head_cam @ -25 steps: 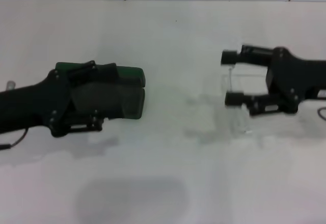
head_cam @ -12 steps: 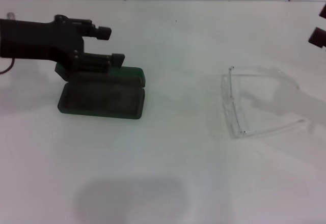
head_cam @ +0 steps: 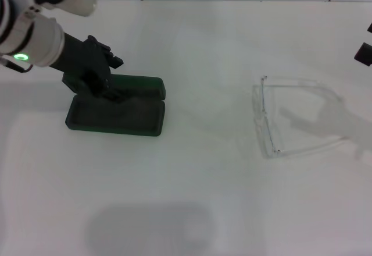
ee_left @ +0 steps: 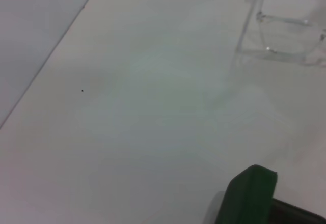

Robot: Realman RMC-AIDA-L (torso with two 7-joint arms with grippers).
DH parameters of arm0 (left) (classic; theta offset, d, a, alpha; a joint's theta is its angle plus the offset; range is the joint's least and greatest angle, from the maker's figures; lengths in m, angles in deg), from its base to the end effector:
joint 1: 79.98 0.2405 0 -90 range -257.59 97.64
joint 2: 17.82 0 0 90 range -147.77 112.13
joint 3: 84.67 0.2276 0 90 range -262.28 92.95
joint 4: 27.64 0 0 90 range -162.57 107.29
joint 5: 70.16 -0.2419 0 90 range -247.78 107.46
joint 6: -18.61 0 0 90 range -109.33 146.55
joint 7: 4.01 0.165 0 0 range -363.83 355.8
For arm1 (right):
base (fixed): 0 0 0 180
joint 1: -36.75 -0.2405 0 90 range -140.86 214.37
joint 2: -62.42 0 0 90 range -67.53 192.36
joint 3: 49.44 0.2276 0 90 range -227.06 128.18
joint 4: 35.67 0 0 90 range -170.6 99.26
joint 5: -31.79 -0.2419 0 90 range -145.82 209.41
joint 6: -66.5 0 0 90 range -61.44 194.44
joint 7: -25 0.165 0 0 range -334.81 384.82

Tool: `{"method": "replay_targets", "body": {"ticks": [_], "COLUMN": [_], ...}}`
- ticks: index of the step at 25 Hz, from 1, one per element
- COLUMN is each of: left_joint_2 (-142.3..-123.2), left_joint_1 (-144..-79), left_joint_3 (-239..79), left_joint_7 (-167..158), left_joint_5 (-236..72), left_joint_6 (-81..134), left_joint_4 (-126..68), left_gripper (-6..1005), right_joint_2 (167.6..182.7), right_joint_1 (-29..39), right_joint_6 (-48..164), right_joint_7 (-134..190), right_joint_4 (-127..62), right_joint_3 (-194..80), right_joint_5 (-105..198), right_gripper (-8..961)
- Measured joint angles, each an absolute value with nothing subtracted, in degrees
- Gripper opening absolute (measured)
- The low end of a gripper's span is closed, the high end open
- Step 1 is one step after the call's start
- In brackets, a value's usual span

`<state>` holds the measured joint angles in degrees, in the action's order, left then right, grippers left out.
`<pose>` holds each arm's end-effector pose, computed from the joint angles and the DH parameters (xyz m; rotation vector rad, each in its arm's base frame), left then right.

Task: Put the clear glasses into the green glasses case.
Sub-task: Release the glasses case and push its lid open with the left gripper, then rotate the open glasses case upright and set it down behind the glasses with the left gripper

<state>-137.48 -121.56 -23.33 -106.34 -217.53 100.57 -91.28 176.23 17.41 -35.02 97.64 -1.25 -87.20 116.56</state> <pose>-0.1765 0.4199 0.0150 -2.7755 -0.1979 0.3780 0.2712 0.3146 0.0864 -2.3161 0.4852 1.2283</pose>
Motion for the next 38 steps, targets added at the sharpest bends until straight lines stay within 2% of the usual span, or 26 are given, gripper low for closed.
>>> {"method": "replay_targets", "body": {"ticks": [12,23,28,34,38], "left_joint_2": [-137.23,-137.63,-137.73,-137.72,-137.89], "left_joint_1": [-122.0,-119.5,-117.3,-113.9,-112.3], "left_joint_3": [-17.6,-13.8,-8.6,3.3,10.4], "left_joint_7": [-110.4,-111.4,-117.9,-124.9,-126.9], "left_joint_5": [-219.2,-219.0,-217.0,-216.9,-216.4], "left_joint_6": [96.7,96.8,96.9,96.6,94.3], "left_joint_4": [-89.0,-92.1,-97.7,-105.3,-109.0], "left_gripper": [696,495,262,197,205], "right_joint_2": [175.98,176.14,175.89,175.61,175.61], "right_joint_1": [17.4,17.6,17.9,18.5,19.1], "right_joint_6": [-35.0,-34.9,-35.3,-36.4,-36.4], "right_joint_7": [95.8,94.4,93.8,92.9,92.8], "right_joint_4": [-2.3,-3.5,-5.7,-7.5,-7.5], "right_joint_3": [-86.8,-86.6,-84.8,-82.7,-82.7], "right_joint_5": [116.3,116.3,116.2,116.2,116.2], "right_gripper": [856,850,847,844,841]}}
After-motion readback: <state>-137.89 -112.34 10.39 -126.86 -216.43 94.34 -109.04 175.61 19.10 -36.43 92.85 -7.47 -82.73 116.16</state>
